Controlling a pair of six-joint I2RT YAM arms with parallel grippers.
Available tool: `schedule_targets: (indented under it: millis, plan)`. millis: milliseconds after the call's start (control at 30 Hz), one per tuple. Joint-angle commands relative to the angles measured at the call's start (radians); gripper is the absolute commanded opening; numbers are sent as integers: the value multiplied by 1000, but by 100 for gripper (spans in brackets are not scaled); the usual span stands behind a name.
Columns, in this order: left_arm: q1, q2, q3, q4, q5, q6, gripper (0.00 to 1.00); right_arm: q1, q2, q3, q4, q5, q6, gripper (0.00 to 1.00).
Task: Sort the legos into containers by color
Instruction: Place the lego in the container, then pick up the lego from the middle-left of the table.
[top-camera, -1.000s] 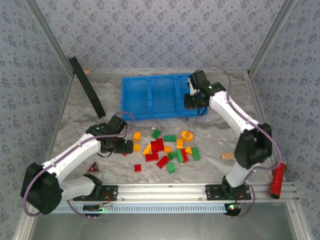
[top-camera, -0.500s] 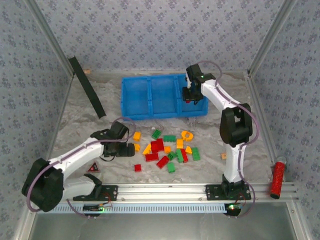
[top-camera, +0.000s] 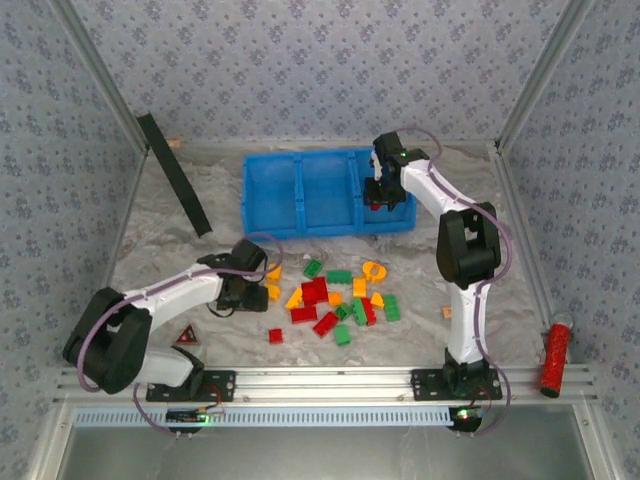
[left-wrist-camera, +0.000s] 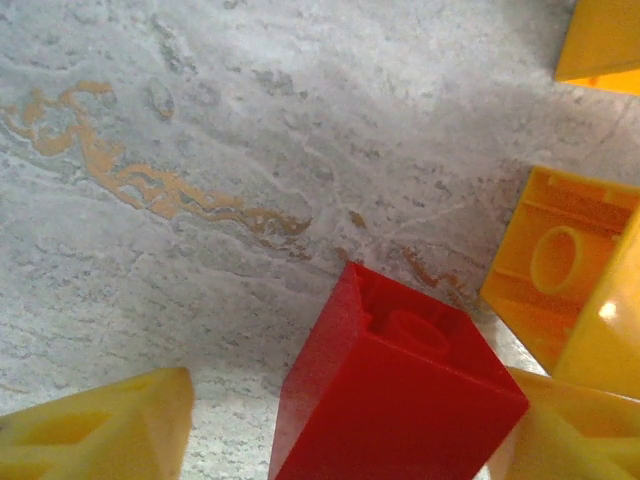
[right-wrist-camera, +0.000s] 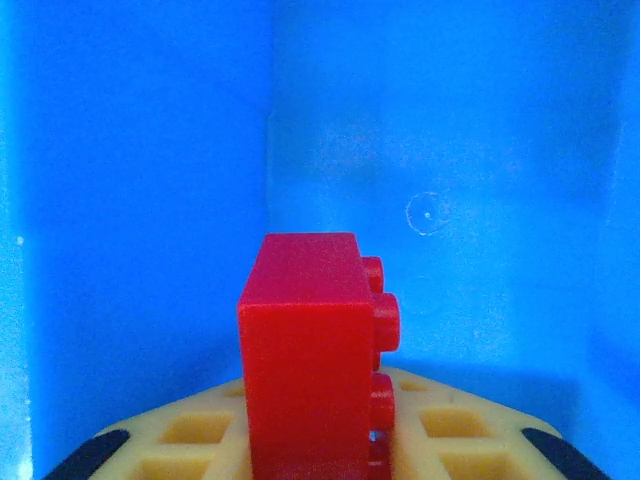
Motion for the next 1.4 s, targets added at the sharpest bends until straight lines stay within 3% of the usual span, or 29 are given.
schedule_targets:
  millis: [0, 233, 433, 700, 967, 1133, 1367]
  plan:
    - [-7, 20, 32, 18, -22, 24, 67, -4, 8, 33, -20, -26, -22, 32]
    - [-8, 59, 39, 35, -26, 43, 52, -4, -20, 9, -21, -45, -33, 42]
    - [-17, 73, 53, 29, -20, 46, 34, -3, -114, -83, -12, -48, -29, 46]
    - [-47, 43, 164, -121, -29, 56, 25, 15, -339, -287, -12, -51, -21, 50]
    - [-104, 125, 560, -198, -54, 101, 23, 25, -627, -569, -9, -65, 29, 52]
    - [-163, 339, 894, -158, -99, 183, 22, 26, -802, -798, 36, -87, 125, 54]
    - [-223, 690, 1364, -137, -122, 260, 20, 48, -968, -993, 128, -111, 206, 55]
